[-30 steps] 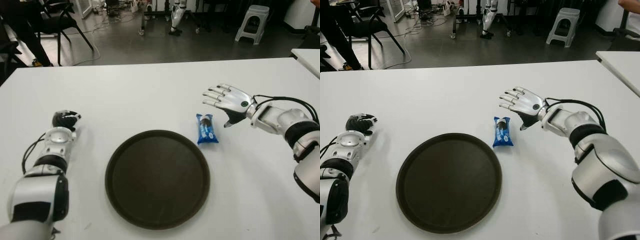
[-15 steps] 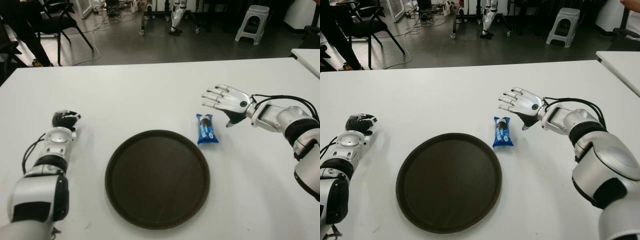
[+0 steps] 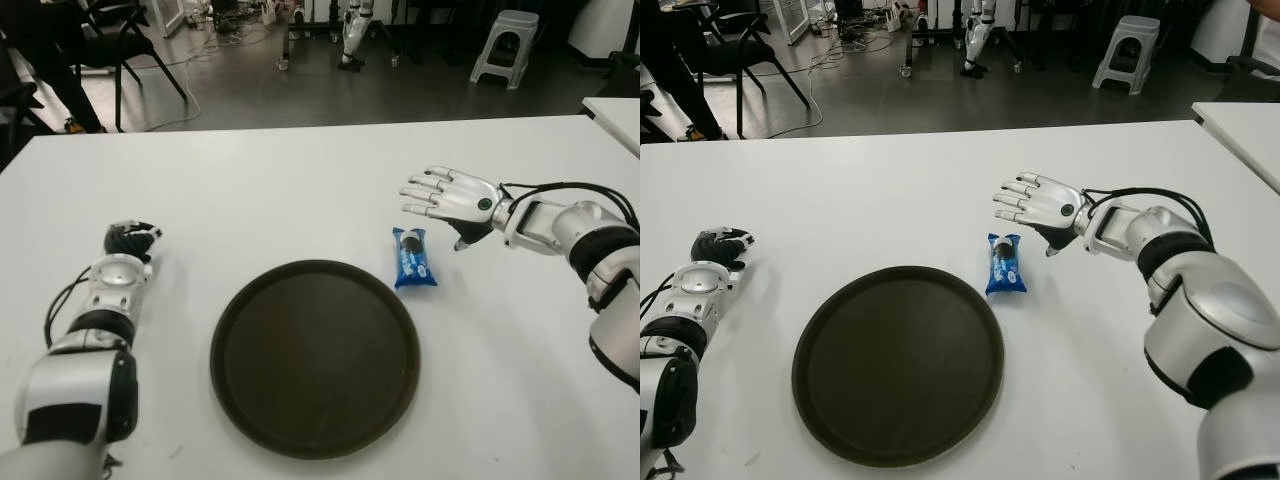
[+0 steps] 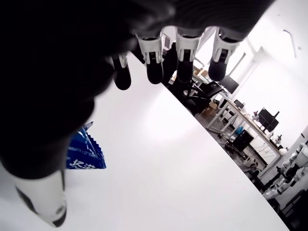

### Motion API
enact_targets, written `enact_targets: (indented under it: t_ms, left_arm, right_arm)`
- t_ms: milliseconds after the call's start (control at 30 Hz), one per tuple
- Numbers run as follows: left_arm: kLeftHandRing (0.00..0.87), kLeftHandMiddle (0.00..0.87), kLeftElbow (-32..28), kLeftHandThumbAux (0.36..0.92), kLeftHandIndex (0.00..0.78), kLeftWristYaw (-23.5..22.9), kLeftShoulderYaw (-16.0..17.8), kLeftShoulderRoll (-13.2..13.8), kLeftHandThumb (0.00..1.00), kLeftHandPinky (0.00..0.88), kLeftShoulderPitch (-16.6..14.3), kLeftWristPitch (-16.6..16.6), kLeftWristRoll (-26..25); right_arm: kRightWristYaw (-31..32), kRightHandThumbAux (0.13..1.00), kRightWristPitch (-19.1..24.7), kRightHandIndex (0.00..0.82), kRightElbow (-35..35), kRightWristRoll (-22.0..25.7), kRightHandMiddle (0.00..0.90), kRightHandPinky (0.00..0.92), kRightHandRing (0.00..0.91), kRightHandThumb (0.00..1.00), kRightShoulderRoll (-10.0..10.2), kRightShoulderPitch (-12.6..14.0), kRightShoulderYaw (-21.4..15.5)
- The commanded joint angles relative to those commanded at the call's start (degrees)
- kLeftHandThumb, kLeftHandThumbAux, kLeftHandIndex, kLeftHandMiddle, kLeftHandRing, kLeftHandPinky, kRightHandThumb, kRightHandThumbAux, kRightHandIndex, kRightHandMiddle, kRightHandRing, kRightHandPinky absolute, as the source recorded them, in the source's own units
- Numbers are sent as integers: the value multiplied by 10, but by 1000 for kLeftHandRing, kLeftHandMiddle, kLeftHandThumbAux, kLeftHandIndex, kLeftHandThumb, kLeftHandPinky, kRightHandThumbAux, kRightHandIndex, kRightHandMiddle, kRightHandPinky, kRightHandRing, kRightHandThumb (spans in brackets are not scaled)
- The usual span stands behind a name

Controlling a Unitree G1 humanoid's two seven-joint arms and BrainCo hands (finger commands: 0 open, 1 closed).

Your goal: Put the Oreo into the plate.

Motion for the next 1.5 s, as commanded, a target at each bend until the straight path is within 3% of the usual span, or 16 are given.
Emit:
enact_targets:
  t_ms: [433,900,1500]
  left_arm:
    - [122,182,0,711,420,2,-8,-1,690,43,-1,0,6]
    - [112,174,0,711,422,6,-8,-1,692,46,-1,-2,7]
    - [144,194,-1,712,419,4,-8,-1,691,76,-1,-2,7]
  right_arm:
    - [-38,754,-12,0,1,-13,0,0,0,0,6,-13,23]
    - [-45,767,-78,0,4,28,0,0,0,0,13,-12,-8]
    - [-55,810,-130,0,2,26,0,0,0,0,22,-11,-8]
